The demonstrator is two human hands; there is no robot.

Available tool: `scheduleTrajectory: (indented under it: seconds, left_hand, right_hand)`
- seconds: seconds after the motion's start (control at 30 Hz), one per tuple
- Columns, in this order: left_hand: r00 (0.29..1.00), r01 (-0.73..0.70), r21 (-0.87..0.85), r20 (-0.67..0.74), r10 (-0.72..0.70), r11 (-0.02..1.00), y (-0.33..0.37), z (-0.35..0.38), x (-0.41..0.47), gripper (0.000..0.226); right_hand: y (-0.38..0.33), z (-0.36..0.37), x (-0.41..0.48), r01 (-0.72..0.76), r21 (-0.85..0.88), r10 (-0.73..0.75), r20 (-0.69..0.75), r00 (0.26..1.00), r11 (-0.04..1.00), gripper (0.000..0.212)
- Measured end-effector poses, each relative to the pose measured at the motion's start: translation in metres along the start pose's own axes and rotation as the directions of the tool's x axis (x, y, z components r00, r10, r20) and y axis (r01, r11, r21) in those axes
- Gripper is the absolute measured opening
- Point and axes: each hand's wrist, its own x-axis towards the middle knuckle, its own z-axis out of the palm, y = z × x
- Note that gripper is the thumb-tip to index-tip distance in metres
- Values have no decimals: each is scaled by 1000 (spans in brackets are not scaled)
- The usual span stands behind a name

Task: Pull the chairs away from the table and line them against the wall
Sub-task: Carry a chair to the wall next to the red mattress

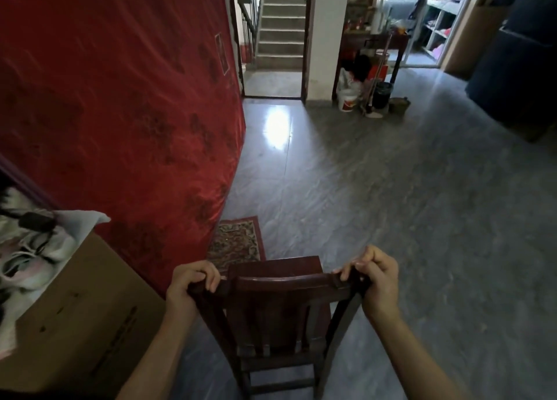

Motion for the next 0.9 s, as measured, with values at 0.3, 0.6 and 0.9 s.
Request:
scheduleTrajectory:
  seconds: [0.3,0.6,0.9]
  left_hand:
    - [996,-34,-72,83,40,997,-7,-32,-8,21]
    - [986,-16,-77,167,29,997,-19,-56,-21,23]
    - [956,86,-53,285,-67,995,-23,-62,-92,26]
  right_hand:
    - [15,32,-40,26,-80,-29,-39,999,996,32]
    - [27,41,-81,19,-17,-21,-80,997,1000,18]
    - [32,13,-177,-69,-21,65,-167,984,997,26]
